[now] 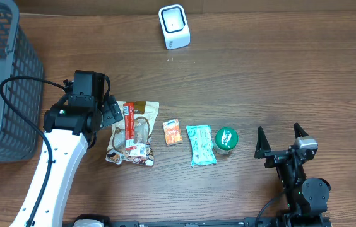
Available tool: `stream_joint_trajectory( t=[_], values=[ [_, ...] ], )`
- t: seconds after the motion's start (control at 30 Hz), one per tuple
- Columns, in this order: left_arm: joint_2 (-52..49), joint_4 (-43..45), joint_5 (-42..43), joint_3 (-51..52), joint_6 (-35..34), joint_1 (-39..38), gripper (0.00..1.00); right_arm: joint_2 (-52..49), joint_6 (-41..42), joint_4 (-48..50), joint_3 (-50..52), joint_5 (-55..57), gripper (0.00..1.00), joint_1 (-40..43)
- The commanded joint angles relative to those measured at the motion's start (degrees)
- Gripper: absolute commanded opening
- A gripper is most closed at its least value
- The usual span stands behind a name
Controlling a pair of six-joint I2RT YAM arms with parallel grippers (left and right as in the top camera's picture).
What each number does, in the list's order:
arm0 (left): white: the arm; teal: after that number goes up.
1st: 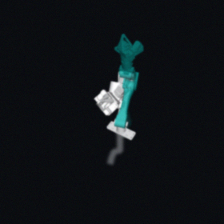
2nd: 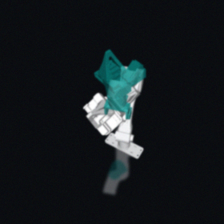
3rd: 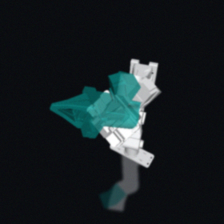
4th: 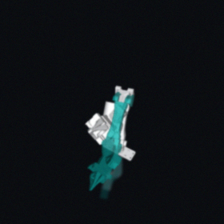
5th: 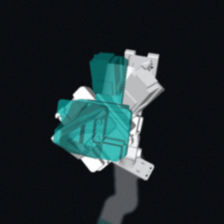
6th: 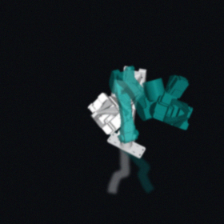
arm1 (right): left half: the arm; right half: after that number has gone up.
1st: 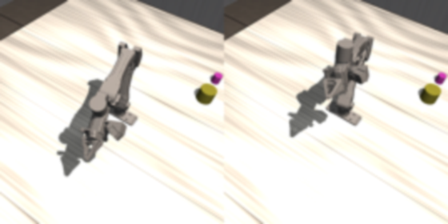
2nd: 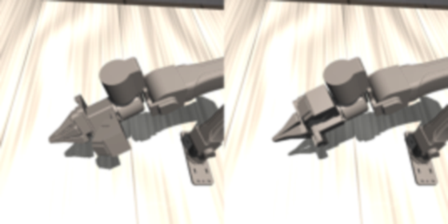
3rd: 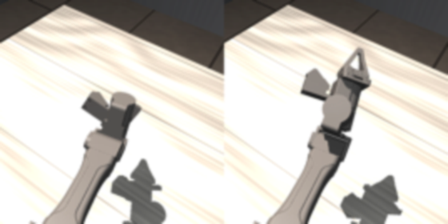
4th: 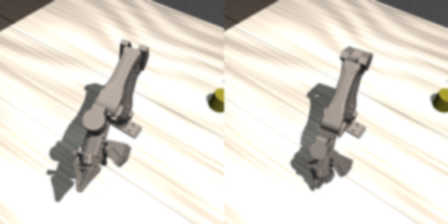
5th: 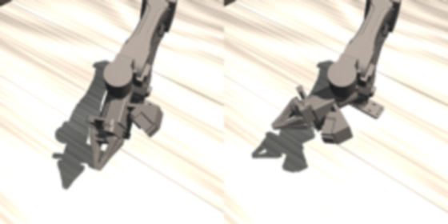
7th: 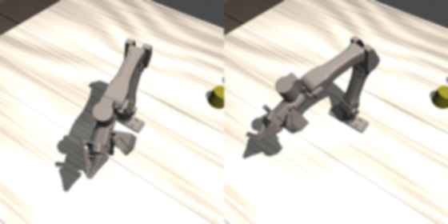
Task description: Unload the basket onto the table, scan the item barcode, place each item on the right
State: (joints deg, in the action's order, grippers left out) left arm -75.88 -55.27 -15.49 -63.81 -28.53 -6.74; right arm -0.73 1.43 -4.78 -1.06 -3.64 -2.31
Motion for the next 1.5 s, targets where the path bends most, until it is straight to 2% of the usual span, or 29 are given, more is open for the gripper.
stream_joint_trajectory(
  t=[0.0,0.07,0.3,0.57,0.67,0.8,0.93,1.17,1.27,1.47],
  values=[
    [0.24,0.02,-0.98,-0.94,0.22,-0.02,1.0,0.57,9.42,0.83,0.59,-1.29,1.0,0.09],
    [0.24,0.02,-0.98,-0.94,0.22,-0.02,1.0,0.57,14.99,0.96,0.57,-2.97,1.0,0.09],
    [0.24,0.02,-0.98,-0.94,0.22,-0.02,1.0,0.57,15.37,0.44,-3.78,-5.7,1.0,0.13],
    [0.24,0.02,-0.98,-0.94,0.22,-0.02,1.0,-0.92,15.3,-16.04,-19.17,-0.94,1.0,0.13],
    [0.24,0.02,-0.98,-0.94,0.22,-0.02,1.0,-4.35,15.32,-18.45,-25.75,0.59,1.0,0.13],
    [0.24,0.02,-0.98,-0.94,0.22,-0.02,1.0,-12.79,17.0,-20.26,-35.52,0.52,1.0,0.13],
    [0.24,0.04,-0.98,-0.94,0.22,-0.02,1.0,-24.13,18.36,-26.8,-46.95,-2.64,1.0,0.13],
    [0.24,0.02,-0.98,-0.94,0.22,-0.02,0.99,-46.99,18.32,-48.37,-68.54,-9.35,1.0,0.13],
    [0.24,0.04,-0.98,-0.94,0.22,-0.02,1.0,-54.84,18.32,-54.55,-72.76,-12.33,1.0,0.13],
    [0.24,0.02,-0.98,-0.94,0.22,-0.02,1.0,-66.86,19.41,-57.37,-73.18,-22.69,1.0,0.13]
  ],
)
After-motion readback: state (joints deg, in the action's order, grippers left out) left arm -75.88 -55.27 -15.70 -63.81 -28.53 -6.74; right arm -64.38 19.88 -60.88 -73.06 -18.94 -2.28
